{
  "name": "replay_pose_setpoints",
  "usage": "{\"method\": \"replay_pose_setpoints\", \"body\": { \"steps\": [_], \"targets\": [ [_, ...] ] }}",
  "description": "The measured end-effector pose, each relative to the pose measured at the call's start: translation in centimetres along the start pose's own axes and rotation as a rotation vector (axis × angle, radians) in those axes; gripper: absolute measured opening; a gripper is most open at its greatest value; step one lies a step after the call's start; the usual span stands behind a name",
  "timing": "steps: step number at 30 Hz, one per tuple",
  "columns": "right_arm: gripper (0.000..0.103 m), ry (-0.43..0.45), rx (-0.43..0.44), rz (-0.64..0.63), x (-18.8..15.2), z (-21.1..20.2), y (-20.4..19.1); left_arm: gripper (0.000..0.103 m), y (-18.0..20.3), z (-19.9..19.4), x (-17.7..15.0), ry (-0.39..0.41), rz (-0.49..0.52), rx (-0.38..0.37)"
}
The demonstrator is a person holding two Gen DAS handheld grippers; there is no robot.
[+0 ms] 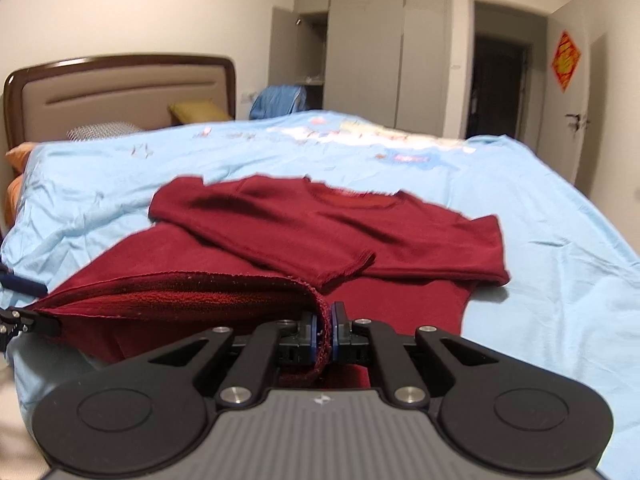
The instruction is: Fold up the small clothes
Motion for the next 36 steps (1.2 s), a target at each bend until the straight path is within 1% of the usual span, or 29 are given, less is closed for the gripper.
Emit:
{"method": "replay_pose_setpoints", "body": {
  "steps": [2,3,5,6,7,8,9,11,14,17,21,27,29,32,34,36],
  "targets": [
    [0.007,0.035,-0.012,0.005,0.1,-0.9,0.0,0.036,0.0,-0.5,0.0,0.020,-0.007,-0.009],
    [0.007,0.054,-0.020,0.001,0.1,-1.4,0.0,0.034,-0.1,-0.7,0.0,0.031,-0.004,-0.006],
    [0.007,0.096,-0.036,-0.009,0.2,-2.6,-0.1,0.033,0.0,-1.2,0.0,0.057,0.012,0.004],
    [0.007,0.118,-0.043,-0.011,0.3,-3.3,-0.1,0.030,0.0,-1.5,0.1,0.072,0.021,0.011],
    [0.006,0.140,-0.051,-0.011,0.4,-4.0,0.0,0.026,0.0,-1.9,0.2,0.088,0.032,0.019],
    [0.006,0.164,-0.060,-0.012,0.6,-4.7,0.0,0.016,0.0,-2.2,0.3,0.102,0.040,0.029],
    [0.006,0.190,-0.068,-0.013,0.8,-5.5,0.0,0.010,-0.1,-2.5,0.5,0.120,0.043,0.039],
    [0.006,0.243,-0.080,-0.019,1.2,-7.2,-0.2,0.006,-0.3,-3.7,1.1,0.179,0.038,0.055],
    [0.006,0.297,-0.102,-0.040,1.7,-9.3,-0.5,0.005,-0.4,-5.8,2.5,0.275,0.042,0.083],
    [0.006,0.334,-0.106,-0.024,2.6,-11.1,-0.4,0.005,-0.3,-7.8,3.7,0.361,0.046,0.108],
    [0.006,0.402,-0.101,0.020,4.1,-13.8,-0.4,0.004,0.0,-10.6,5.4,0.475,0.033,0.129],
    [0.006,0.514,-0.103,0.021,5.8,-18.7,-0.6,0.004,0.5,-15.8,7.4,0.632,0.035,0.144],
    [0.006,0.526,-0.098,0.018,6.1,-20.1,-0.8,0.004,0.7,-17.4,8.0,0.658,0.042,0.142],
    [0.006,0.534,-0.054,0.054,7.1,-22.4,-0.8,0.004,0.8,-19.5,8.8,0.669,0.021,0.117],
    [0.006,0.550,-0.050,0.029,7.8,-23.9,-0.9,0.004,0.7,-21.0,9.3,0.690,0.022,0.111],
    [0.006,0.543,-0.051,0.012,8.6,-24.2,-0.7,0.004,0.9,-21.9,10.3,0.703,0.042,0.106]
  ]
}}
Point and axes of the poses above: each gripper's, at about its wrist camera, not at the fingertips, and z roughly the way its jaws point, y to its right, x to its top, the point moved 10 cm from there along z, roughly the way its jaws point, and after that the axes turned 6 degrees about z, right-handed, at the moved point
